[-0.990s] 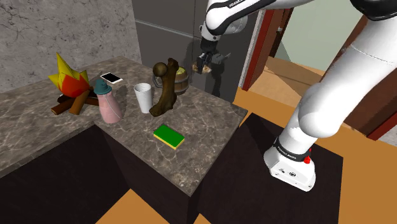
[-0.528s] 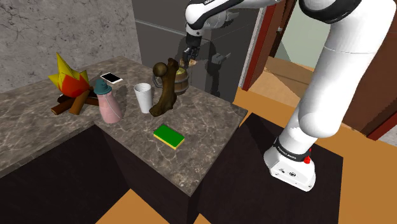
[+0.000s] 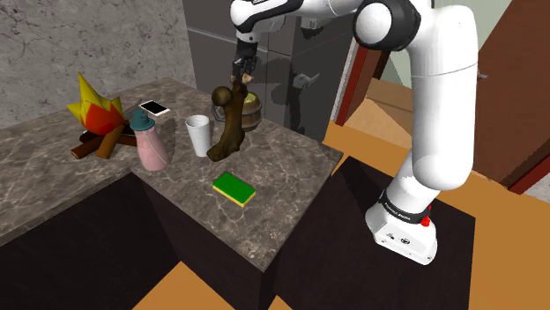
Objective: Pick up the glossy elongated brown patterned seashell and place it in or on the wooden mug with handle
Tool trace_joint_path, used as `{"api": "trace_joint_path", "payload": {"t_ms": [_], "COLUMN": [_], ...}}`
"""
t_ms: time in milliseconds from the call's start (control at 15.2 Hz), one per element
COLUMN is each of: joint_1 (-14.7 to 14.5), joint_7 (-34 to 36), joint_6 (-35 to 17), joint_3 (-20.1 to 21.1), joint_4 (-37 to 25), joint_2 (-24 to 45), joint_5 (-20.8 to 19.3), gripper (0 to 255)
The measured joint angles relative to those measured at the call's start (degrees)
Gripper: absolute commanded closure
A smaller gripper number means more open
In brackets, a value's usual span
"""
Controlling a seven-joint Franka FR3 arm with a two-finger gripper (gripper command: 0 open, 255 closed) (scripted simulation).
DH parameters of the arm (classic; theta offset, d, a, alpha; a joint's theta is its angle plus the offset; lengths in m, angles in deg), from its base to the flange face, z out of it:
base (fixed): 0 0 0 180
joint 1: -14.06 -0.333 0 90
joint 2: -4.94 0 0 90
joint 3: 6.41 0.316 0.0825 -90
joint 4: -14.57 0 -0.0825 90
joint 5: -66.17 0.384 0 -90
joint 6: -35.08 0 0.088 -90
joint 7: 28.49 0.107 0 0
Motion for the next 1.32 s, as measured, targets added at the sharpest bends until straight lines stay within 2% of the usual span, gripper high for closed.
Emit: {"api": "trace_joint_path", "payload": {"t_ms": [132, 330, 990, 1320], "joint_1": [0.8, 1.1, 1.1, 1.1], "joint_7": [0.3, 0.3, -0.4, -0.4], "joint_6": [2.8, 3.0, -2.7, -3.1], "joint_3": [0.3, 0.5, 0.9, 0.9], "joint_4": [-8.5, -11.3, -7.9, -7.6], "joint_2": [5.7, 8.3, 10.8, 10.8], "joint_5": [0.5, 0.8, 1.4, 1.4], "gripper": [255, 255, 255, 255]}}
